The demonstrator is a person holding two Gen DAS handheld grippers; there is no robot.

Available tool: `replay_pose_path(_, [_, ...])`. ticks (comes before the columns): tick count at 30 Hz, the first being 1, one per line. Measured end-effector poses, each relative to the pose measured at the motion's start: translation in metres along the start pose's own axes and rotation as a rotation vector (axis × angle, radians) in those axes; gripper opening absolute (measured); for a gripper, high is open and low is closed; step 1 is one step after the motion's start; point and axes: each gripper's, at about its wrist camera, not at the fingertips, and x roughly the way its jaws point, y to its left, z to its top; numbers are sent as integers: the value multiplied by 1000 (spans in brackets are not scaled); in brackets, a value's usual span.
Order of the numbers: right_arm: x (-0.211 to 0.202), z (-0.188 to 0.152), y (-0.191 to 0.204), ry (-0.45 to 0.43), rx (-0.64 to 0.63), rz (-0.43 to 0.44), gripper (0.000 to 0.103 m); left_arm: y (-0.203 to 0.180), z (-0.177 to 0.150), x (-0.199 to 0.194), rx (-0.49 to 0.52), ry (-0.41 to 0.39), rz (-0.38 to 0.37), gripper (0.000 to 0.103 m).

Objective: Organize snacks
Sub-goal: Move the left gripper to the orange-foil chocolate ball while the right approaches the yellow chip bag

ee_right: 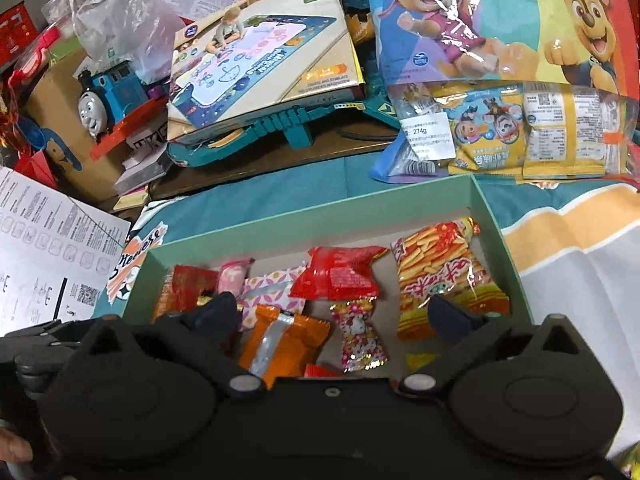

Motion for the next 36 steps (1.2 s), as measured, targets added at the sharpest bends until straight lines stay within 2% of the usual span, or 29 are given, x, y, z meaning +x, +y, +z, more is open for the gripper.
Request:
replay_pose_path(10, [-38,-19,8,0,-1,10,103,1,-20,-38,-10,-6,-1,103])
replay_pose_path(21, [-90,-58,12,-4,-2,19,103,0,-67,-82,13,2,-2,103])
replay_pose_path(26, [-106,-79,5,6,8,16,103,1,-98,-92,28,34,1,103])
replay_pose_path(36, [-111,-121,-16,57,63,-14,103,-13,-158,-82,63,136,-21,103])
